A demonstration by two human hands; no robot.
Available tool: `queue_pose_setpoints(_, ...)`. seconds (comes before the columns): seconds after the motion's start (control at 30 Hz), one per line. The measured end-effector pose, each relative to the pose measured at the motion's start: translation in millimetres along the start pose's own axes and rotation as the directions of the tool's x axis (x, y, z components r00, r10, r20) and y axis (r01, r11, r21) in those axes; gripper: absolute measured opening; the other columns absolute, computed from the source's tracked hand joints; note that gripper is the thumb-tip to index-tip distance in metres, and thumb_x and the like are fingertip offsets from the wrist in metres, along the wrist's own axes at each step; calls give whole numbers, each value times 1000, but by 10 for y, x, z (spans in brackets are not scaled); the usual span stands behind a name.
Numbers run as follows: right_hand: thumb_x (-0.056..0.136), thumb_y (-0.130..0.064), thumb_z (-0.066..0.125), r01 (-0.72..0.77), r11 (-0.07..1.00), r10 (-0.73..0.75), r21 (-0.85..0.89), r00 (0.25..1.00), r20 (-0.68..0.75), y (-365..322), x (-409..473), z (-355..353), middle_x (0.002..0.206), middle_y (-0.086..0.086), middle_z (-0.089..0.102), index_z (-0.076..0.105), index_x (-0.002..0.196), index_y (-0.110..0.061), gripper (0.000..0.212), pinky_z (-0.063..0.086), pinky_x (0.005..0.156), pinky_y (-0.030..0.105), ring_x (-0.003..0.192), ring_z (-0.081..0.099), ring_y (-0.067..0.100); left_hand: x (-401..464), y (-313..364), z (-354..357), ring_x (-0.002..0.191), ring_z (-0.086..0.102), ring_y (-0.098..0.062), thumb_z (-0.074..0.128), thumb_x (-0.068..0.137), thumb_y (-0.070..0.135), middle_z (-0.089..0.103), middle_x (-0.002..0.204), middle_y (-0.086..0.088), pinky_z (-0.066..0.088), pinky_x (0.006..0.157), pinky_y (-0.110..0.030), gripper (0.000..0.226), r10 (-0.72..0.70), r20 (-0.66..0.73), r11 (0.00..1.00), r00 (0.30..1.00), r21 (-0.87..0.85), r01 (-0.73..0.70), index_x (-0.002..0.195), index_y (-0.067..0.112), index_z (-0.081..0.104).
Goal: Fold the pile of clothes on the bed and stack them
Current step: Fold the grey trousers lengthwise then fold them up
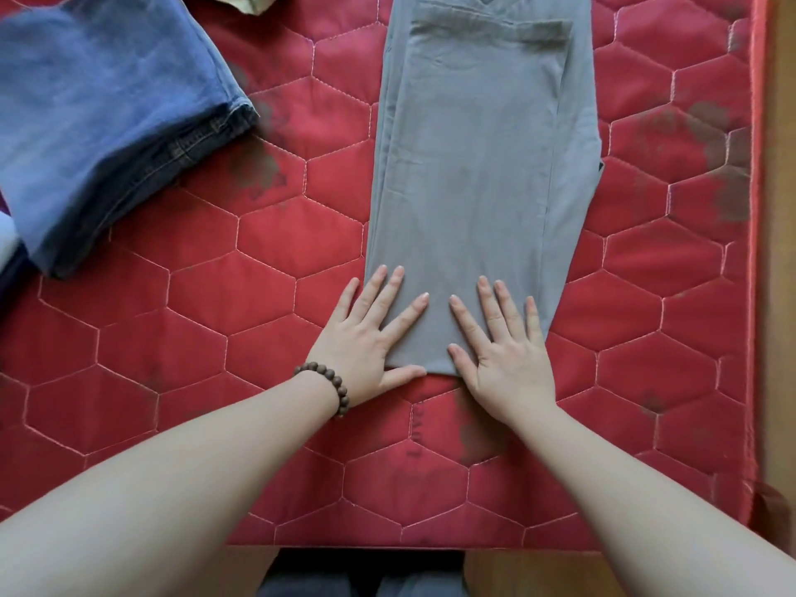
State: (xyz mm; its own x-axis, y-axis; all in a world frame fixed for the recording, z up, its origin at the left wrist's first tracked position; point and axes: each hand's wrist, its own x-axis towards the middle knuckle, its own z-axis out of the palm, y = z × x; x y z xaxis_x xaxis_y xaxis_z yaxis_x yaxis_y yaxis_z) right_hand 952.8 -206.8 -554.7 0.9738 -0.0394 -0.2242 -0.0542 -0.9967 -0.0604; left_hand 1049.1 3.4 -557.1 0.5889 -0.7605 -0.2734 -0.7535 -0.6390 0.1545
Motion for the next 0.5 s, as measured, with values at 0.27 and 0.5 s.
queue_pose_setpoints(0.27, 100, -46, 21, 100, 994, -98, -32, 992, 78, 673, -250, -157, 159, -1, 20, 20, 152, -27, 55, 17, 116, 55, 146, 21, 22, -266, -482, -83, 149, 12, -24, 20, 101, 45, 15, 161, -6, 11, 119, -45, 55, 169, 20, 983, 985, -78, -167, 153, 26, 23)
queue_pose_setpoints(0.5, 86, -15, 45, 78, 986, -86, -148, 995, -47, 1459, 344, -588, 157, 9, 26, 24, 151, -20, 68, 18, 116, 56, 143, 28, 27, 411, -915, -335, 142, 31, -32, 39, 87, 9, 36, 153, -9, 24, 115, -53, 60, 117, -233, 993, 965, -5, -121, 146, 16, 38)
